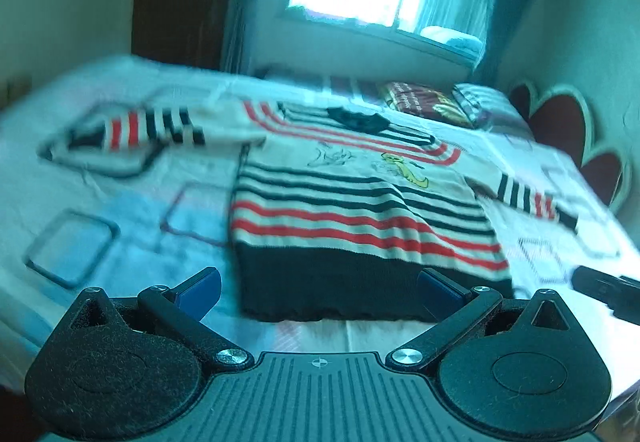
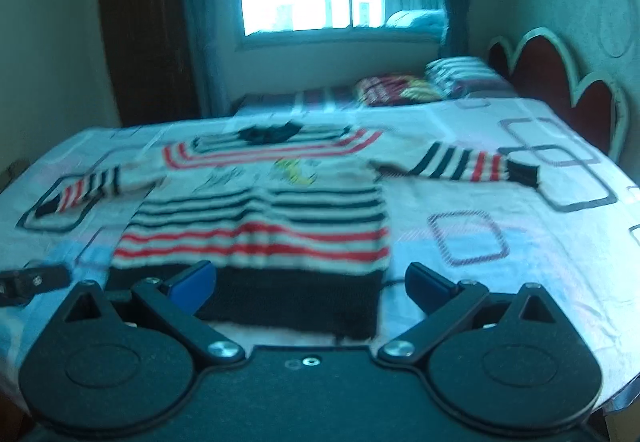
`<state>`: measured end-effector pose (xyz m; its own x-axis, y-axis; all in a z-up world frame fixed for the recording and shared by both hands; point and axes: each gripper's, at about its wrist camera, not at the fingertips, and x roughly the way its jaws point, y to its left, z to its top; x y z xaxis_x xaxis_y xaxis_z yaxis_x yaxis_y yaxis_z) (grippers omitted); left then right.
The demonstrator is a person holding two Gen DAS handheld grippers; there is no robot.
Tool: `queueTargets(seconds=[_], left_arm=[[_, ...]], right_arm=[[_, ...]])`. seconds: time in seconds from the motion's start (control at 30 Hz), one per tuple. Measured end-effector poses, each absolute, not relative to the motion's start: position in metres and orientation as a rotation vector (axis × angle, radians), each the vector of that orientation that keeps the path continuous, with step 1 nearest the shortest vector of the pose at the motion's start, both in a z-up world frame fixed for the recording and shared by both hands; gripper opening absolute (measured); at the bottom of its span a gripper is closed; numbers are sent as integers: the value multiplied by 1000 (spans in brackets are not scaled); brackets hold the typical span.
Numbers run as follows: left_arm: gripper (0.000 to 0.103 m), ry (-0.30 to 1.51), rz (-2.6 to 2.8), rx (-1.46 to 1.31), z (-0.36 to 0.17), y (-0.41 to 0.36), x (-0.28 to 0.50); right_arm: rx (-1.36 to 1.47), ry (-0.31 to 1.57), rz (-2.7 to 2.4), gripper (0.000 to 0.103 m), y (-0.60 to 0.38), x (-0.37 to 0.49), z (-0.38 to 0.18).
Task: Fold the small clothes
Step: 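Grasp the black sleeve cuff with the right gripper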
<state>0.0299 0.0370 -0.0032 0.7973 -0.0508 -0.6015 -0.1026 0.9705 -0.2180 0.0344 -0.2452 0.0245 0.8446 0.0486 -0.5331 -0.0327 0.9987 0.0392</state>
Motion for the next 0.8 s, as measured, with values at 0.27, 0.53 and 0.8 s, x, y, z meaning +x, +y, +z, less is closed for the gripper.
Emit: queueTargets(seconds=[0.27,0.53,0.8], left_arm=[[103,532,183,-156,-8,52,99],[103,534,220,-169,-16,78,215],[103,616,249,-158,-53,89,306]], right_arm=[[122,450,-91,98,-313,80,31],[251,375,-216,97,-397,178,20],[670,468,-360,38,-521,294,-56]])
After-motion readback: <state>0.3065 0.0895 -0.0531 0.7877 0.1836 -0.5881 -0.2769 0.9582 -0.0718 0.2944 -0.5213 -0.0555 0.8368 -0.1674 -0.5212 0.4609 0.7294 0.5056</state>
